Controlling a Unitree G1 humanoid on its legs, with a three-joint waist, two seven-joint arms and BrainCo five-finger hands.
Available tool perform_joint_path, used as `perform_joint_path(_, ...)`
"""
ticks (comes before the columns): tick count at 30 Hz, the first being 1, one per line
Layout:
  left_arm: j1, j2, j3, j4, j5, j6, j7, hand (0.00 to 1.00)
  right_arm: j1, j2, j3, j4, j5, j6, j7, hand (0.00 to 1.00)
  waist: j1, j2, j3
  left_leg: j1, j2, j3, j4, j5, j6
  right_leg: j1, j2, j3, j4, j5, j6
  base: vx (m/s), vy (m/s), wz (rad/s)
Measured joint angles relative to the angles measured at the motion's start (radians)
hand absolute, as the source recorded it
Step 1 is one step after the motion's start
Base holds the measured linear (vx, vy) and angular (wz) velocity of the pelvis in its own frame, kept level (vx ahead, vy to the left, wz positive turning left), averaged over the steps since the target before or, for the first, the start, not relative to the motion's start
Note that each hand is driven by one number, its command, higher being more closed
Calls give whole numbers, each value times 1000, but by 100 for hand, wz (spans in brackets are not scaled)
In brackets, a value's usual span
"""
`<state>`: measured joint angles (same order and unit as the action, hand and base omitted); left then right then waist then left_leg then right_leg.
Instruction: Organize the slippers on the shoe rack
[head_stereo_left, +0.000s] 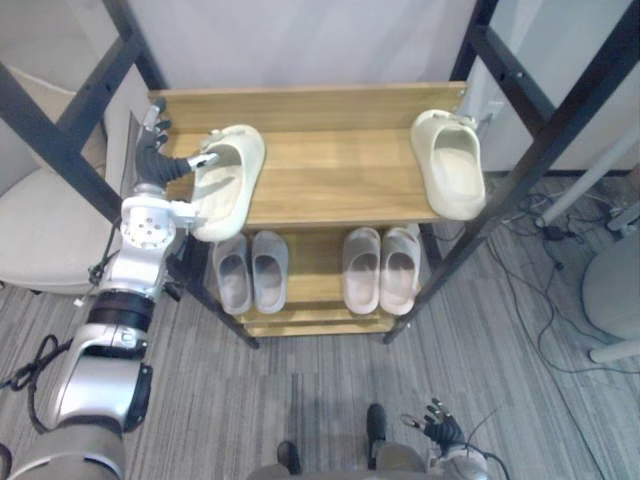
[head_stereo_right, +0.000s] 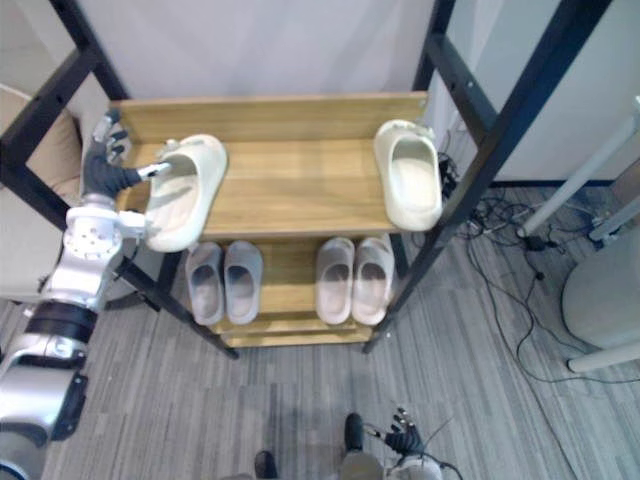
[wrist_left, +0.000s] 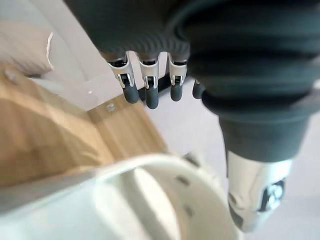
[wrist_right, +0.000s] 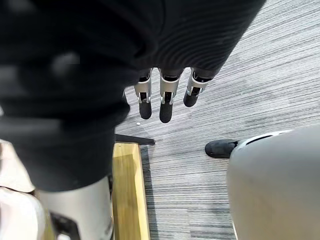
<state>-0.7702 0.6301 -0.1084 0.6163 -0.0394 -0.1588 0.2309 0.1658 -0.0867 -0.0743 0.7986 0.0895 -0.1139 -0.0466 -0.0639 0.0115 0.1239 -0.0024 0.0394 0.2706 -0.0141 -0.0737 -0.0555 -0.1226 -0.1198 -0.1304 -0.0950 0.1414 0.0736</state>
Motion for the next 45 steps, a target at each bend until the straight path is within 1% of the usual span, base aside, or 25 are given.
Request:
perform_joint_path(4, -67, 16, -39, 54, 80, 15, -4, 0, -7, 1, 1, 0, 0, -3, 2, 0, -2, 5, 6, -6, -1, 5, 0, -1, 0, -9, 0, 4, 5, 1, 0, 4, -11, -3)
perform_joint_path(8, -134, 22, -63, 86, 120, 21, -19, 0, -19, 1, 2, -1, 1, -4, 6, 0, -3, 3, 24, -25, -1, 7, 6, -1, 1, -26, -2, 12, 5, 5, 0, 0, 0, 0)
perform_joint_path(9, -169, 27, -78, 91, 145, 23, -20, 0, -27, 1, 6, -3, 7, -5, 6, 0, -1, 0, 28, -57, -1, 7, 28, -7, 4, -47, -4, 16, 5, 11, -2, -47, -20, -4)
perform_joint_path(11, -197, 33, -80, 98, 200, 40, -21, 0, -44, 2, 8, -3, 31, -5, 7, 0, 2, -1, 39, -67, -2, 16, 38, -8, 5, -58, -6, 27, 5, 19, -3, -40, -11, -9)
perform_joint_path(13, -229, 38, -109, 128, 258, 50, -22, 0, -48, 4, 9, -23, 32, -5, 7, 0, 1, -6, 50, -71, 0, 21, 58, -17, 7, -56, -6, 35, 5, 23, -4, -42, -8, -8)
perform_joint_path(15, -251, 47, -120, 140, 290, 58, -24, 0, -51, 2, 9, -42, 33, -13, 7, 0, -3, -8, 53, -90, 3, 21, 75, -22, 9, -67, -9, 37, 5, 28, -3, -64, -23, -1)
perform_joint_path(18, -286, 56, -151, 157, 366, 66, -41, 0, -64, 1, 12, -42, 38, -14, 8, 0, -4, -9, 54, -118, 1, 24, 92, -22, 10, -90, -14, 44, 5, 39, -3, -58, -18, -2)
perform_joint_path(19, -291, 56, -156, 159, 381, 68, -41, 100, -65, 1, 14, -42, 39, -14, 8, 0, -4, -10, 55, -119, 1, 25, 94, -22, 10, -91, -15, 45, 5, 40, -3, -28, -6, -4)
perform_joint_path(20, -304, 57, -173, 170, 425, 80, -43, 100, -66, 1, 22, -42, 39, -14, 8, 0, -8, -11, 56, -119, 1, 26, 98, -22, 10, -90, -15, 46, 5, 41, -3, -22, -5, -3)
perform_joint_path(22, -322, 62, -196, 180, 470, 85, -46, 100, -69, 1, 39, -42, 39, -14, 9, 0, -11, -17, 60, -120, 1, 30, 102, -23, 11, -91, -16, 51, 5, 42, -4, -24, -6, -5)
perform_joint_path(25, -337, 65, -197, 180, 489, 87, -60, 100, -70, 4, 40, -42, 40, -14, 16, 0, -11, -27, 67, -123, 1, 34, 104, -24, 10, -95, -17, 54, 5, 42, -5, -8, -2, -2)
perform_joint_path(28, -363, 69, -206, 180, 490, 86, -57, 100, -73, 4, 40, -44, 42, -14, 19, 0, -16, -28, 68, -136, -2, 34, 106, -23, 11, -108, -19, 54, 6, 44, -6, 0, 0, 0)
perform_joint_path(31, -376, 73, -216, 180, 489, 86, -57, 100, -76, 6, 40, -48, 42, -14, 25, 0, -35, -28, 68, -135, -1, 34, 106, -24, 12, -106, -18, 54, 6, 47, -4, 22, -1, 0)
perform_joint_path(34, -376, 73, -217, 178, 486, 86, -47, 100, -70, 7, 40, -77, 42, -14, 25, 0, -44, -28, 68, -133, -2, 34, 106, -27, 15, -104, -18, 54, 6, 47, -4, 11, -1, 0)
perform_joint_path(37, -366, 66, -217, 166, 472, 87, -40, 100, -69, 8, 40, -82, 42, -18, 25, 0, -44, -28, 68, -126, -3, 33, 106, -29, 19, -96, -20, 55, 6, 48, -4, 0, 0, 0)
perform_joint_path(39, -315, 52, -216, 102, 468, 87, -38, 100, -64, 8, 39, -82, 42, -18, 25, 0, -46, -28, 68, -111, -5, 33, 106, -34, 19, -82, -21, 57, 6, 47, -4, 0, 0, 0)
perform_joint_path(41, -304, 45, -216, 82, 467, 87, -36, 100, -62, 9, 40, -81, 41, -18, 26, 0, -46, -28, 68, -111, -7, 33, 106, -34, 20, -82, -23, 57, 5, 47, -4, 0, 0, 0)
perform_joint_path(45, -286, 7, -204, 21, 457, 89, -35, 100, -48, 8, 39, -81, 41, -18, 26, 0, -47, -28, 68, -110, -7, 27, 106, -34, 20, -79, -23, 54, 6, 46, -3, -2, -2, 1)
